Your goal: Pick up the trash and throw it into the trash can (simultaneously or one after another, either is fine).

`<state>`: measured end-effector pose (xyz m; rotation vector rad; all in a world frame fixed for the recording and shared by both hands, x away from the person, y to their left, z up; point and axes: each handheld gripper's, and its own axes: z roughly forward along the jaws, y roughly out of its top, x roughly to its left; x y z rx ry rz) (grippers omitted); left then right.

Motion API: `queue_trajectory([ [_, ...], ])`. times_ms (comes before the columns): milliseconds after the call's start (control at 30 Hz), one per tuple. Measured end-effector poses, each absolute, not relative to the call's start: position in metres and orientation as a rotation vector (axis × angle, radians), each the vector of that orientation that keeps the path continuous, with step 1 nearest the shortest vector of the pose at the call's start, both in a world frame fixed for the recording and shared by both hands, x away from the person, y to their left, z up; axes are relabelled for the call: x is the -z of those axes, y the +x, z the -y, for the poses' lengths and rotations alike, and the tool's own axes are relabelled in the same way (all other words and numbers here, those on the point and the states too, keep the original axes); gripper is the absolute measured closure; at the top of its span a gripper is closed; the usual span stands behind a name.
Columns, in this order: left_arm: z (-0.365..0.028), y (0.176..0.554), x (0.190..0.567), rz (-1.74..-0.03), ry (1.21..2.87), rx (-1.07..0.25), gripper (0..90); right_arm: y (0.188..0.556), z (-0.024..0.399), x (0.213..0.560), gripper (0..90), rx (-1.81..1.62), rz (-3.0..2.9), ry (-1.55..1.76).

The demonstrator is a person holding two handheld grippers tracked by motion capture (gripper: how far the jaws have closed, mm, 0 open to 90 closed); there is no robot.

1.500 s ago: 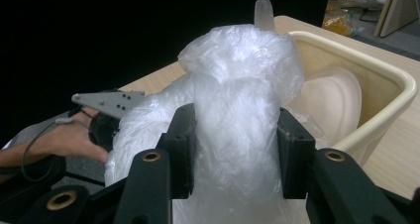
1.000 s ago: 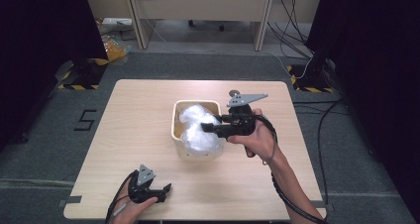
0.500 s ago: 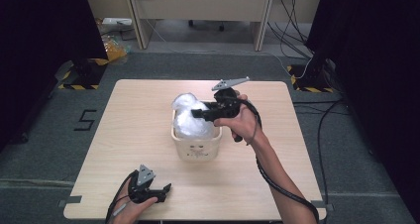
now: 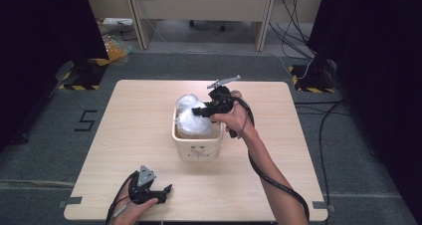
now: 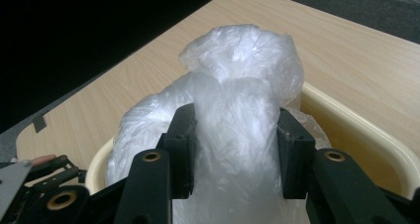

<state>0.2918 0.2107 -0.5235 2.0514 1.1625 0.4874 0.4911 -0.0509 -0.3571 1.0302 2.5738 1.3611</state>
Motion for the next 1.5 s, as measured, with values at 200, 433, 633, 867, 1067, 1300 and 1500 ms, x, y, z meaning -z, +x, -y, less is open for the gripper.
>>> queue_trajectory([
  [200,-0.211,0.292,0.523,-1.163,2.051,-0.487,13.3,0.493,0.046,0.366,59.6,-1.295,-2.593,1.027],
  [433,-0.211,0.292,0.524,-1.162,2.051,-0.488,13.3,0.489,0.037,0.374,59.7,-1.229,-2.651,0.985],
  [633,-0.211,0.292,0.523,-1.162,2.052,-0.489,13.3,0.487,0.030,0.381,59.7,-1.156,-2.713,0.948],
  [867,-0.211,0.292,0.523,-1.162,2.053,-0.489,13.3,0.487,0.024,0.385,59.7,-1.089,-2.762,0.931],
  [1067,-0.211,0.292,0.523,-1.161,2.053,-0.489,13.3,0.487,0.021,0.388,59.7,-1.058,-2.778,0.927],
  [1300,-0.211,0.292,0.523,-1.162,2.053,-0.488,13.3,0.488,0.019,0.392,58.9,-1.057,-2.789,0.936],
  [1500,-0.211,0.292,0.523,-1.161,2.054,-0.489,13.3,0.485,0.029,0.382,46.4,-1.183,-2.722,0.972],
])
